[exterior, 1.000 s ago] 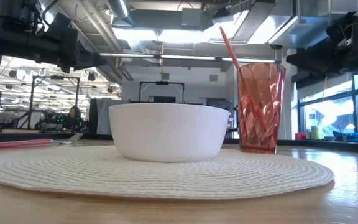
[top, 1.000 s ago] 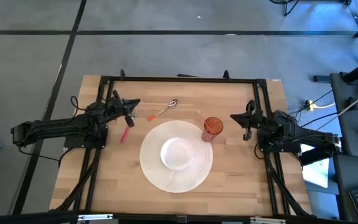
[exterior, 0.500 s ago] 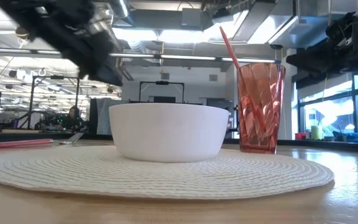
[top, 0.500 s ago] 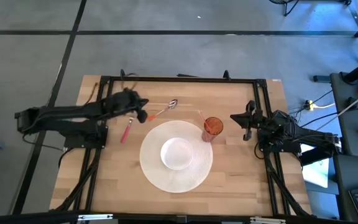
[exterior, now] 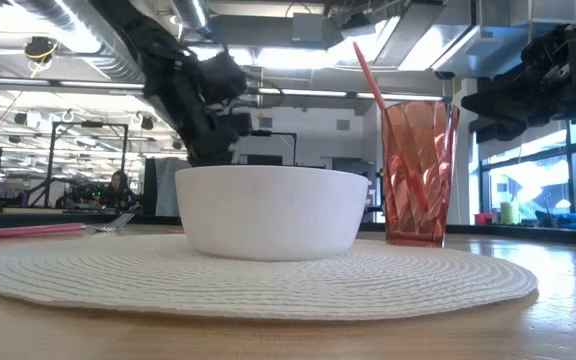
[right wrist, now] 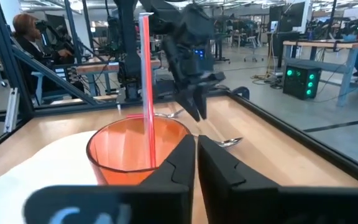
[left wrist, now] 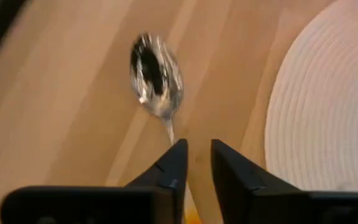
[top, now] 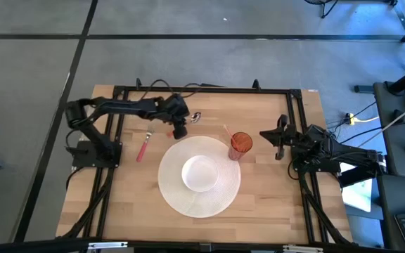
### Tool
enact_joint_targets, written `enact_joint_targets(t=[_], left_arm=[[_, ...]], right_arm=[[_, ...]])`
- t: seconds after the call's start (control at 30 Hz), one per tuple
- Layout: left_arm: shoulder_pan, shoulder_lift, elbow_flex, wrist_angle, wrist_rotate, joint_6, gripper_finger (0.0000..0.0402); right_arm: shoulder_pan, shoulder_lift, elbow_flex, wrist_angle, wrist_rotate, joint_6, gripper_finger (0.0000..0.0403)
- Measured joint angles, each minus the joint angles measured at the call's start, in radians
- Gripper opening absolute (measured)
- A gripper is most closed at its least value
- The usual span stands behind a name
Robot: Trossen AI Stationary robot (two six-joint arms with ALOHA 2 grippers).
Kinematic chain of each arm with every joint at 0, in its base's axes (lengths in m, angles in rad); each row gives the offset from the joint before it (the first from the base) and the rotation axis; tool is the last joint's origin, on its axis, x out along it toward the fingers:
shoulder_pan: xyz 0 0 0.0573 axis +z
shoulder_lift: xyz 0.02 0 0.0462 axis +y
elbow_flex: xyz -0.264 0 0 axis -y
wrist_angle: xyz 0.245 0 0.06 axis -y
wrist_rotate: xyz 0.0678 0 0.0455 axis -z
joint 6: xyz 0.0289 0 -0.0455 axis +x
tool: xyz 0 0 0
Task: Pick & Place Utensil
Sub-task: Put the orange spoon into the white bowl on the mat
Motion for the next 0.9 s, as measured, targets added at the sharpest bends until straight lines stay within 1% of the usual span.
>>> enact_joint_targets(t=[0.1, 0.2, 0.27, 0.33, 0.5, 0.77, 0.9], left_arm=[[0.001, 0.056, 0.037, -0.046, -0.020, -0.001, 0.0111], [0.001, 0.091, 0.043, -0.063, -0.044, 0.003, 0.0151], [0.001, 0.107, 0.043, -0.070, -0.054, 0.016, 0.0169], [0.001, 0.117, 0.043, -0.073, -0.055, 0.022, 0.0179], [0.001, 0.142, 0.043, -0.063, -0.064, 0.023, 0.0179], [0.012, 0.208, 0.046, -0.024, -0.058, 0.039, 0.0163], [0.021, 0.221, 0.047, 0.004, -0.051, 0.040, 0.0152]], right_arm=[[0.000, 0.000, 0.000, 0.000, -0.016, 0.000, 0.0024], [0.000, 0.000, 0.000, 0.001, -0.023, 0.000, 0.0025], [0.000, 0.000, 0.000, 0.001, -0.023, 0.000, 0.0025], [0.000, 0.000, 0.000, 0.001, -0.023, 0.001, 0.0025], [0.000, 0.000, 0.000, 0.002, -0.024, 0.016, 0.0025], [0.000, 0.000, 0.000, 0.003, -0.024, 0.016, 0.0025], [0.000, 0.000, 0.000, 0.003, -0.024, 0.016, 0.0025]])
